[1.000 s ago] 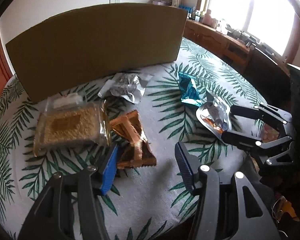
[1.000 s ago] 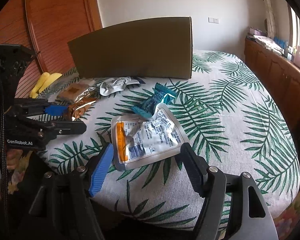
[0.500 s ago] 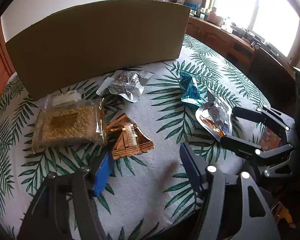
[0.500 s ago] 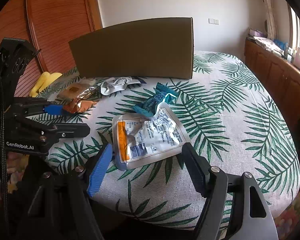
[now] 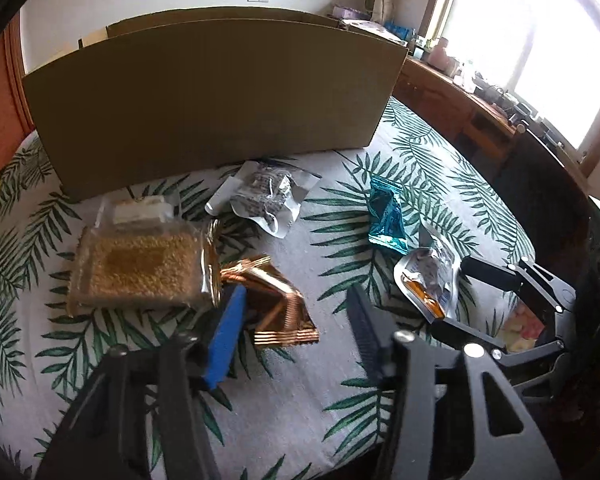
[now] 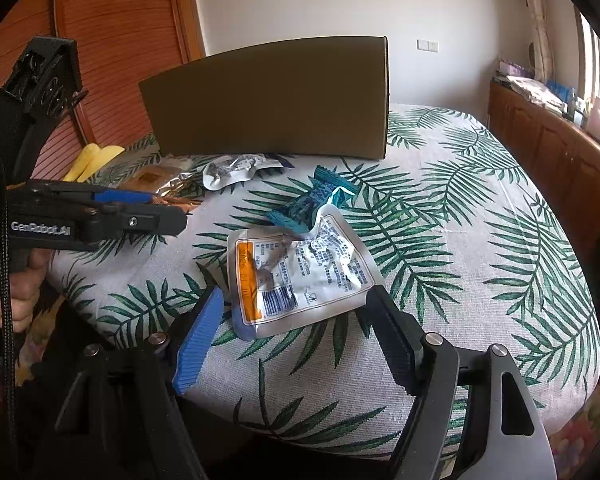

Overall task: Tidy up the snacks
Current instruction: 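Lower the left tool onto the copper wrapper while the right tool approaches the white orange-striped pouch, then close the left tool on the copper wrapper while the right tool closes on the white pouch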

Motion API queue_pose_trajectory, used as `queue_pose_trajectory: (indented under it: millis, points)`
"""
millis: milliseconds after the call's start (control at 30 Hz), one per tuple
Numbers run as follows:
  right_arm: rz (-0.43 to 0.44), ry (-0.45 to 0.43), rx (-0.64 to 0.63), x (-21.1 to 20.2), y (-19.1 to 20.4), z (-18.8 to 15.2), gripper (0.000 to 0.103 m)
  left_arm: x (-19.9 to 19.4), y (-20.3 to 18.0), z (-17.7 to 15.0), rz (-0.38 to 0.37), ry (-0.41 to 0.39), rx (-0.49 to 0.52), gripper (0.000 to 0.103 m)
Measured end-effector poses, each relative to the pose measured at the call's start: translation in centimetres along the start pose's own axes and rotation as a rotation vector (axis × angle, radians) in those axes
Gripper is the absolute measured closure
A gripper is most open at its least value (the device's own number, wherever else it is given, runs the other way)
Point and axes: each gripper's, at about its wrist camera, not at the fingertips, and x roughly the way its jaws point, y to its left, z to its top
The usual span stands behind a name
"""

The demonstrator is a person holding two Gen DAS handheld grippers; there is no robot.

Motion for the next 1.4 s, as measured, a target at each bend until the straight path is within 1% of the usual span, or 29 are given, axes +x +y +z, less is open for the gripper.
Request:
queue_pose_trajectory:
  millis: [33, 67, 100, 233, 300, 367, 500, 567, 600, 667, 733, 933, 967, 1033, 1100, 1300, 1333, 1400]
  points:
    - [0.001, 0.0, 0.002, 0.1, 0.0, 0.1, 0.026, 0.1, 0.0, -0.1, 0.006, 0.001, 0.004, 0.07]
    - [0.003, 0.001, 0.004, 0.1, 0.0, 0.1, 0.026, 0.3, 0.0, -0.1, 0.017, 0.004, 0.008, 0.078]
    - [0.008, 0.003, 0.007, 0.2, 0.0, 0.3, 0.026, 0.5, 0.0, -0.3, 0.03, 0.008, 0.014, 0.081]
    - [0.013, 0.006, 0.014, 0.5, 0.0, 0.6, 0.027, 0.7, -0.2, -0.6, 0.062, -0.005, 0.041, 0.081]
    - [0.015, 0.006, 0.019, 0.6, 0.0, 0.7, 0.027, 1.0, -0.2, -0.6, 0.074, -0.001, 0.035, 0.077]
    - [0.016, 0.005, 0.024, 0.7, -0.1, 0.8, 0.027, 1.2, 0.2, -0.5, 0.068, 0.007, 0.019, 0.076]
    - [0.003, -0.001, 0.022, 1.1, -0.1, 0.9, 0.027, 1.3, 0.3, -0.4, 0.067, -0.008, 0.007, 0.076]
    - [-0.006, -0.006, 0.016, 1.4, -0.1, 1.0, 0.027, 1.3, 0.3, -0.5, 0.061, -0.023, 0.008, 0.081]
    - [-0.016, -0.009, 0.006, 1.5, 0.0, 0.9, 0.027, 1.1, 0.1, -0.8, 0.059, -0.035, 0.023, 0.089]
    - [-0.057, -0.013, -0.029, 1.8, 0.3, 0.8, 0.027, 0.8, -0.2, -1.1, 0.064, -0.056, 0.04, 0.091]
    - [-0.077, -0.021, -0.051, 2.0, 0.6, 0.7, 0.027, 0.6, -0.3, -1.6, 0.043, -0.061, 0.037, 0.091]
    - [-0.106, -0.029, -0.063, 2.7, 0.6, 1.0, 0.027, -0.4, -0.2, -2.1, -0.003, -0.087, 0.01, 0.092]
    - [-0.11, -0.029, -0.056, 2.9, 0.4, 1.1, 0.026, -0.6, -0.2, -2.2, -0.007, -0.091, 0.007, 0.092]
    - [-0.118, -0.03, -0.05, 3.2, 0.3, 1.3, 0.021, -0.9, -0.2, -2.3, -0.016, -0.094, 0.001, 0.092]
    - [-0.12, -0.033, -0.059, 3.4, 0.4, 1.4, 0.018, -1.0, -0.2, -2.4, -0.026, -0.095, -0.001, 0.092]
    - [-0.106, -0.04, -0.062, 3.6, 0.1, 1.5, 0.017, -1.2, -0.7, -2.7, -0.037, -0.1, 0.004, 0.092]
    - [-0.102, -0.042, -0.065, 3.5, -0.1, 1.5, 0.018, -1.2, -0.7, -2.7, -0.04, -0.1, 0.003, 0.092]
    - [-0.082, -0.046, -0.071, 3.3, -0.1, 1.4, 0.03, -1.5, -0.9, -2.9, -0.042, -0.102, 0.003, 0.092]
